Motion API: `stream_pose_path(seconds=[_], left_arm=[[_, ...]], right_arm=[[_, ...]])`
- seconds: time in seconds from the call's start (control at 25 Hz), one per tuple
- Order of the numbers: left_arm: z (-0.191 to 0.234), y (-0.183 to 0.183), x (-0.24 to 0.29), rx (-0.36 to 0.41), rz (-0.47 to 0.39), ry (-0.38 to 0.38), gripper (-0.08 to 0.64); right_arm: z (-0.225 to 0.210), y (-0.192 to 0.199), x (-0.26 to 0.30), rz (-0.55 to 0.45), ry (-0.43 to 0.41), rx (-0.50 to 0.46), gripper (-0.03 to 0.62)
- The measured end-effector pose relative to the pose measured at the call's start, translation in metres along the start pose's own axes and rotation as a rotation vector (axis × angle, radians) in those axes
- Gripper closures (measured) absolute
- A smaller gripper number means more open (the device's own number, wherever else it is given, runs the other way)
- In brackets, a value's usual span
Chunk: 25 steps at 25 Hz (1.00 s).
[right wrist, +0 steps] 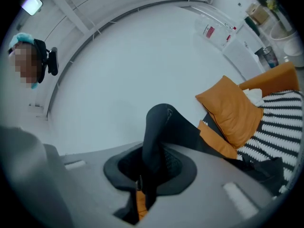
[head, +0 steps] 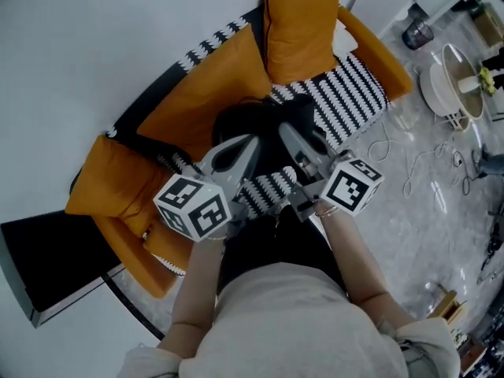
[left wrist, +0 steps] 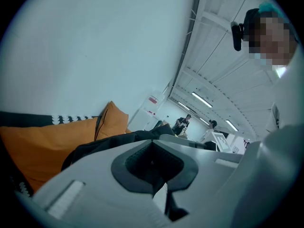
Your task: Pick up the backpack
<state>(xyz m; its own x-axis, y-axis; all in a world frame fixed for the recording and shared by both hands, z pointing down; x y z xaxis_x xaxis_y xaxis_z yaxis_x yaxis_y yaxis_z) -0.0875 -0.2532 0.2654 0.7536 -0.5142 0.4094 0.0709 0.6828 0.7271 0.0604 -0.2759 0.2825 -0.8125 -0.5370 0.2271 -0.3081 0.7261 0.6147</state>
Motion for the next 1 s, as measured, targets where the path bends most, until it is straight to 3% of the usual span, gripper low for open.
stream_pose_path(seconds=[0.36,0.52,1.0], left_arm=[[-0.042,-0.038,-0.023,0.067,-0.091,0.022,0.557],[-0.053,-0.046,-0.022,0.09,-0.088,0.047,0.555],[-0.08,-0.074,-0.034,0.153,-0.18,0.1,0.557]], right_arm=[[0.04,-0.031,-0.027,-0.06,-0.061,-0.012,0.545],[0.054,-0.043,-0.032,-0.083,-0.113,-0.009,0.545],[0.086,-0.074,-0.047,-0.142,-0.14,-0.146,0.545]])
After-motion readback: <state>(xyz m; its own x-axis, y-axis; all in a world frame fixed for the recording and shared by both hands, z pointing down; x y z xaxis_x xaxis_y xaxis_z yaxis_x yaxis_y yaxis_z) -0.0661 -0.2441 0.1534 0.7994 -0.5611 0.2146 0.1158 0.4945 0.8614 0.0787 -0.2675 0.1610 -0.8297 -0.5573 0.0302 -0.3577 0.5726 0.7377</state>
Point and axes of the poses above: the fingertips, and each gripper's own axes: x forward along the fingers, z to its left, y out of its underside, the point moved 6 cm from there along -x, backward along the fingers, and after that the axes turned 14 degrees about z, right-handed, at the moved point
